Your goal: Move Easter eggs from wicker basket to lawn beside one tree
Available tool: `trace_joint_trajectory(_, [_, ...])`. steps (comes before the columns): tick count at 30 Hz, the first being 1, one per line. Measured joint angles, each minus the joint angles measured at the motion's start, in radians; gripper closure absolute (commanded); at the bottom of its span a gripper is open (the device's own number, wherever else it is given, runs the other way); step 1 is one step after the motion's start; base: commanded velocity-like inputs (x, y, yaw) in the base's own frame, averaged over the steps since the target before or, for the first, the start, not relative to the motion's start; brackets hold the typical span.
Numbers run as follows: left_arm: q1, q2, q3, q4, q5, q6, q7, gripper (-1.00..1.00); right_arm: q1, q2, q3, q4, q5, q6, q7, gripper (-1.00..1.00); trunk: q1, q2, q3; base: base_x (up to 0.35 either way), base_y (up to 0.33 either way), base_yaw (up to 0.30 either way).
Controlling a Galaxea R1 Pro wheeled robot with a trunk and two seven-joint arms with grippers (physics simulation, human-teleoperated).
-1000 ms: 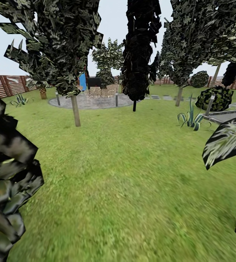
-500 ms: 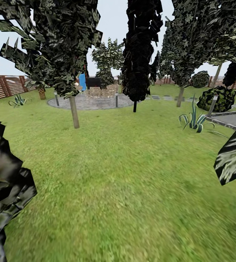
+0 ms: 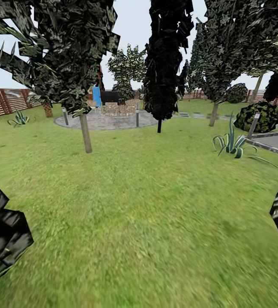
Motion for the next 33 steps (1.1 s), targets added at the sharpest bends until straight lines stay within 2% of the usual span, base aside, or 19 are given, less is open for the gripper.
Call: trace_joint_trajectory(33, [0.000, 0.000, 0.000, 0.000, -0.001, 0.000, 0.000, -1.00, 0.000, 0.000, 0.002, 0.001, 0.002, 0.003, 0.004, -1.00, 0.000, 0.000, 0.000, 0.331, 0.000, 0.000])
